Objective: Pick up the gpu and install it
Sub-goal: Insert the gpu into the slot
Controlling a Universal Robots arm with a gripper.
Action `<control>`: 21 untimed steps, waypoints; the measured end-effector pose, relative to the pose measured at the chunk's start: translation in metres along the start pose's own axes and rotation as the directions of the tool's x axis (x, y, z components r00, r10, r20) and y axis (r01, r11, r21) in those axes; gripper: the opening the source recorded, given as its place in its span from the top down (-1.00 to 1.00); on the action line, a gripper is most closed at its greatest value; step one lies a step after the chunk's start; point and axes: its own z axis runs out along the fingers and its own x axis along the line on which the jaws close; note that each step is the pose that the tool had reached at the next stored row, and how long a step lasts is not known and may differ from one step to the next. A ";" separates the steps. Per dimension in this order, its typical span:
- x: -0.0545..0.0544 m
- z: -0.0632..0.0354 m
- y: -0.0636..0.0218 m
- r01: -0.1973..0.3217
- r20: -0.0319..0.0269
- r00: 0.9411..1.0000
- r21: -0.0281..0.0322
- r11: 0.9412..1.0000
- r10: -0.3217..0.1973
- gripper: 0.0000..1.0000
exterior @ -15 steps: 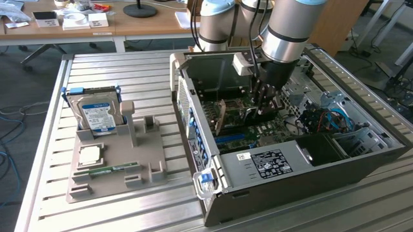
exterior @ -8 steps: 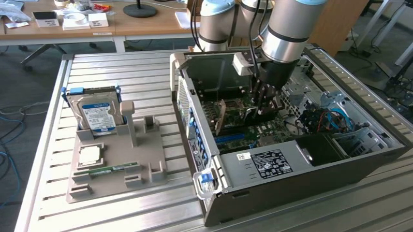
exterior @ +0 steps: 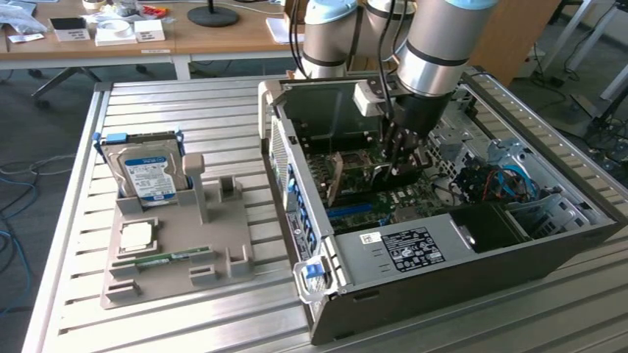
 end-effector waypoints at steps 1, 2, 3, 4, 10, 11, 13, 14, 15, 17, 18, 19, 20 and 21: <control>0.000 0.0010 0.0001 0.000 0.000 1.000 0.000 1.000 0.000 0.47; 0.000 0.0019 0.0002 0.000 0.000 1.000 0.000 1.000 0.000 0.47; 0.000 0.0029 0.0003 0.000 0.000 1.000 0.000 1.000 0.000 0.47; 0.000 0.0036 0.0005 0.000 0.000 1.000 0.000 1.000 0.000 0.47; 0.003 0.0036 0.0043 0.000 0.000 1.000 0.000 1.000 0.000 0.47; 0.004 0.0036 0.0048 0.000 0.001 1.000 0.001 1.000 0.000 0.47; 0.006 0.0035 0.0062 0.000 0.000 1.000 0.001 1.000 0.000 0.47; 0.006 0.0035 0.0071 0.000 0.001 1.000 0.001 1.000 0.000 0.47; 0.006 0.0037 0.0083 0.000 0.001 1.000 0.001 1.000 0.000 0.47; 0.007 0.0036 0.0111 0.000 0.001 1.000 0.001 1.000 0.000 0.47; 0.007 0.0036 0.0124 0.000 0.000 1.000 0.001 1.000 0.000 0.47; 0.007 0.0036 0.0137 0.000 0.000 1.000 0.001 1.000 0.000 0.47; 0.007 0.0036 0.0149 0.000 0.000 1.000 0.001 1.000 0.000 0.47; 0.008 0.0036 0.0160 0.000 0.001 1.000 0.001 1.000 0.000 0.47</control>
